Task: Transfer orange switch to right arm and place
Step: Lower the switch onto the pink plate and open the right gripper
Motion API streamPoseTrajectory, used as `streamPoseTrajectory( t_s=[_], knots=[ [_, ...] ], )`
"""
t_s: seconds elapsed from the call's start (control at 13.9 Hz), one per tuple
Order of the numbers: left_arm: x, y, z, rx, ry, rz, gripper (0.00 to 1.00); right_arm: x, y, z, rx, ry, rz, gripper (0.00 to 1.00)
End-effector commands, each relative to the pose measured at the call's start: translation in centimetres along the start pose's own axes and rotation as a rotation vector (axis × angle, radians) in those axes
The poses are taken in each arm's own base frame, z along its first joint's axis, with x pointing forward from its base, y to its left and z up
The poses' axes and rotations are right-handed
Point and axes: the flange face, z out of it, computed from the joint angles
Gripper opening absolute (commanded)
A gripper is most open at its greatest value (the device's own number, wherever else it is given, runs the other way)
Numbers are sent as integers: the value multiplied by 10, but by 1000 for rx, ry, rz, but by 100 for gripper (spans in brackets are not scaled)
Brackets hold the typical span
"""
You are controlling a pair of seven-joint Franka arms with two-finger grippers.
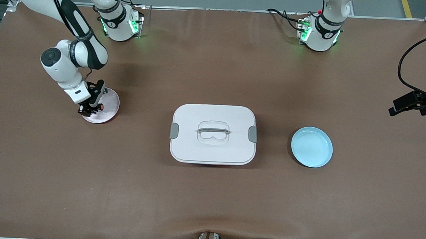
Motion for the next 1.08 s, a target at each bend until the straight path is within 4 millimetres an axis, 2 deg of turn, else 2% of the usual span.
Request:
streamPoseTrajectory(
  t_s=[0.0, 0.07, 0.14, 0.43, 0.5, 0.65, 0.79, 0.86, 1.01],
  knots=[
    [2, -2, -7, 24, 1, -2, 100, -2, -5, 12, -2, 2, 20, 0],
    [2, -2, -7, 24, 1, -2, 100, -1, -5, 12, 1, 2, 60, 35],
    [1, -1, -7, 24, 1, 0, 100, 1, -4, 11, 0, 4, 82, 99],
    [5, -4, -2, 24, -6, -4, 100, 5, 6, 3, 12, 7, 86, 100],
    [6, -5, 0, 24, -8, -4, 100, 6, 13, -6, 35, 6, 90, 100],
    [6, -1, 1, 25, -10, 2, 100, 8, 41, -41, 107, 3, 90, 100],
    [6, 2, 3, 48, -11, 11, 100, 14, 75, -84, 194, -4, 109, 100],
    [6, 9, 6, 52, -15, 23, 100, 21, 92, -104, 242, -11, 118, 100],
    [8, 11, 11, 57, -23, 23, 100, 40, 121, -142, 280, -24, 145, 100]
  ],
)
